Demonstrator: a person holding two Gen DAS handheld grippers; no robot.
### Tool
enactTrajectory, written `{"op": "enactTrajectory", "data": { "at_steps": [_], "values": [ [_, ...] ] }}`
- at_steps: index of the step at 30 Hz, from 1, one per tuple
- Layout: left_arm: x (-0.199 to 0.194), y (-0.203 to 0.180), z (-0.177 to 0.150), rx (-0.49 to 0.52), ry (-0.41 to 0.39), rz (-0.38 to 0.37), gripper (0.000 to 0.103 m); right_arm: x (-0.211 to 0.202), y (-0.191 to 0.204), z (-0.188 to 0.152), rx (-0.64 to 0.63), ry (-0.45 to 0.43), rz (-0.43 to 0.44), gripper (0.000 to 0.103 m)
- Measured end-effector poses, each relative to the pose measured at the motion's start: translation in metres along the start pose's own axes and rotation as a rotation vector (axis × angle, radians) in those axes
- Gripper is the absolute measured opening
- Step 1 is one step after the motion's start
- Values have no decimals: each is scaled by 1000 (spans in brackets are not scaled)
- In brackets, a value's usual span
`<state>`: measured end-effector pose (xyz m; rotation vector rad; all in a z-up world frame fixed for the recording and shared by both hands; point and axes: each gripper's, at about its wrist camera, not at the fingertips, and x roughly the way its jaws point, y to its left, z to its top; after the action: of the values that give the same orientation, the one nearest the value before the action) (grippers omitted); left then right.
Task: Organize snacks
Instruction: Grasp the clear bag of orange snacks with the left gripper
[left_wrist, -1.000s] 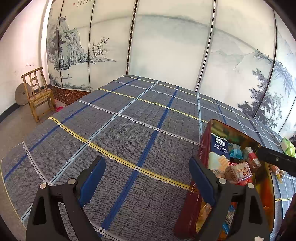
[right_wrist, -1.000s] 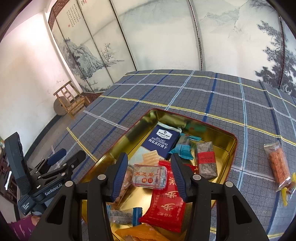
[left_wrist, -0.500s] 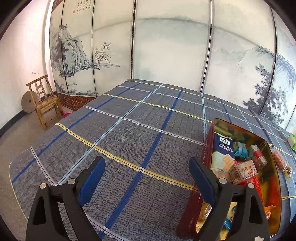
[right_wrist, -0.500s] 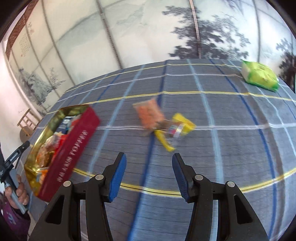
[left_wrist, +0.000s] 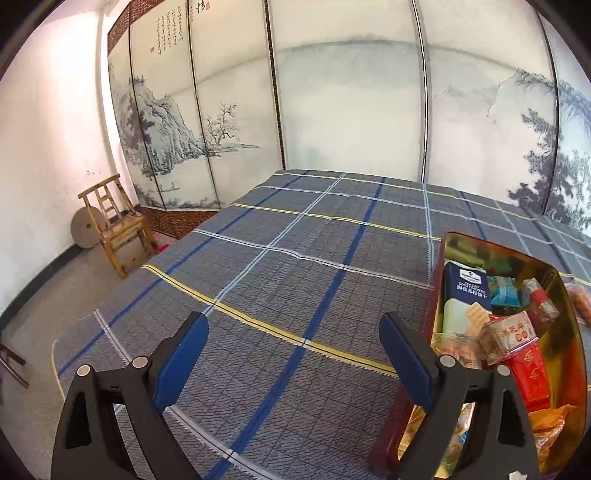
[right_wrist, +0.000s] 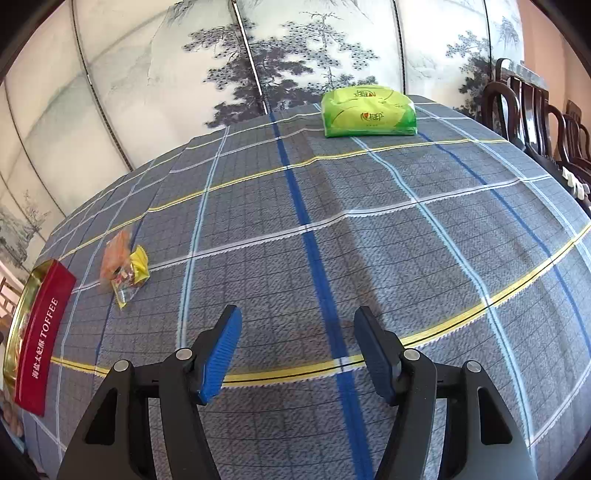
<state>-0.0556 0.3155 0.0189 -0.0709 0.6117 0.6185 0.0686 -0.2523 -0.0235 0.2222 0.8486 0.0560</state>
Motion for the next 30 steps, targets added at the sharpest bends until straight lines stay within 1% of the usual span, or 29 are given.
{"op": "enactTrajectory", "data": {
  "at_steps": [2, 3, 4, 6, 8, 9, 10, 11, 12, 13, 15, 16, 18, 21, 22, 23, 25, 27, 30],
  "values": [
    [-18, -6, 8, 15, -18, 5, 91, -1, -7, 2, -2, -8, -2, 69],
    [-30, -9, 14, 17, -35, -13, 91, -1, -10, 2, -1, -9, -2, 70],
    [-43, -16, 22, 24, -46, -47, 92, -1, -14, 3, 8, -9, 11, 71],
    [-65, -41, 42, 61, -29, -149, 93, 0, -20, 3, 37, -11, 53, 75],
    [-82, -78, 63, 109, 26, -279, 94, 1, -20, 4, 36, -10, 75, 76],
    [-89, -100, 71, 135, 56, -352, 95, 1, -19, 3, 32, -9, 86, 77],
    [-92, -124, 78, 160, 103, -423, 100, 1, -18, 3, 31, -8, 97, 77],
    [-90, -149, 84, 180, 179, -497, 103, 1, -18, 3, 34, -9, 107, 77],
    [-82, -175, 87, 190, 271, -573, 103, 1, -19, 2, 41, -11, 117, 77],
    [-73, -199, 89, 184, 345, -625, 103, -1, -21, 1, 51, -14, 130, 77],
    [-53, -246, 88, 186, 459, -671, 102, -1, -26, 1, 75, -20, 159, 77],
    [-43, -269, 86, 209, 494, -670, 101, -1, -28, 1, 86, -24, 174, 77],
    [-23, -310, 82, 251, 544, -635, 98, -1, -32, 0, 105, -29, 198, 77],
    [6, -356, 69, 281, 639, -607, 96, -1, -34, 0, 120, -31, 235, 77],
    [13, -365, 63, 282, 657, -575, 91, -1, -34, 0, 122, -31, 247, 77],
    [20, -373, 59, 279, 673, -549, 90, -1, -34, 0, 120, -31, 259, 77],
    [32, -388, 52, 289, 700, -522, 90, -1, -32, 0, 113, -31, 275, 77],
    [43, -395, 46, 289, 710, -474, 85, -2, -31, 1, 105, -34, 287, 77],
    [54, -401, 40, 273, 727, -444, 82, -3, -31, 0, 102, -40, 304, 77]
  ]
}}
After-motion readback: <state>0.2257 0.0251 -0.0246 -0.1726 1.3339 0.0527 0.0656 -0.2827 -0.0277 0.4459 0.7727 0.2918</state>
